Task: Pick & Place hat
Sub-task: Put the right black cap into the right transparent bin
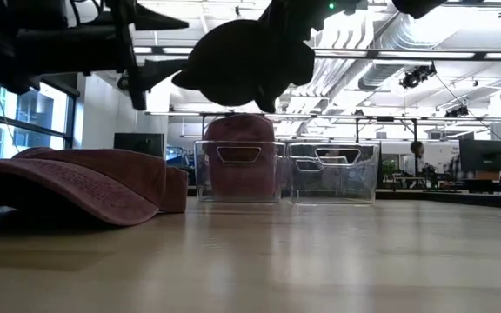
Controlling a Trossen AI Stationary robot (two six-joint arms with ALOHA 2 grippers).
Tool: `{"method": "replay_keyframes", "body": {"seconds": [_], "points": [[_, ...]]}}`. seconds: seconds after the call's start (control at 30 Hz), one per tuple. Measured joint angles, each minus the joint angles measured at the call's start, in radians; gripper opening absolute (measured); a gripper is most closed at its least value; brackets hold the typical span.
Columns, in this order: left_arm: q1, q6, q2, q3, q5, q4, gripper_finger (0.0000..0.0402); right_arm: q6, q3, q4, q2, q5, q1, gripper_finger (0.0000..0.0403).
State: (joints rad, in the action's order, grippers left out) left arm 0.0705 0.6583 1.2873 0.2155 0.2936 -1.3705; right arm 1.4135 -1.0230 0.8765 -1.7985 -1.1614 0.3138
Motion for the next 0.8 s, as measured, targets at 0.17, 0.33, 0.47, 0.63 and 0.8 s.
{"method": "replay_keyframes", "body": {"seconds": [0.17, 0.33, 0.47, 0.63, 0.8], "points": [[-0.036, 0.006, 0.0, 0.041, -0.027, 0.045, 0.0255, 0.006, 0.018, 0.033, 0.0, 0.008, 0.0, 0.0006], [-0.044, 0.023, 0.0, 0.104, -0.045, 0.179, 0.0255, 0.006, 0.02, 0.028, 0.0, 0.023, 0.0, 0.0009], [-0.045, -0.048, 0.019, 0.152, -0.069, 0.199, 0.0249, -0.002, 0.02, 0.031, 0.0, 0.026, 0.0, 0.0007], [-0.045, -0.162, 0.02, 0.18, -0.116, 0.215, 0.019, -0.059, 0.02, 0.032, 0.0, 0.026, 0.001, 0.0014], [-0.044, -0.288, 0.019, 0.185, -0.186, 0.23, 0.0083, -0.192, 0.02, -0.023, 0.0, 0.024, 0.001, 0.0041]]}}
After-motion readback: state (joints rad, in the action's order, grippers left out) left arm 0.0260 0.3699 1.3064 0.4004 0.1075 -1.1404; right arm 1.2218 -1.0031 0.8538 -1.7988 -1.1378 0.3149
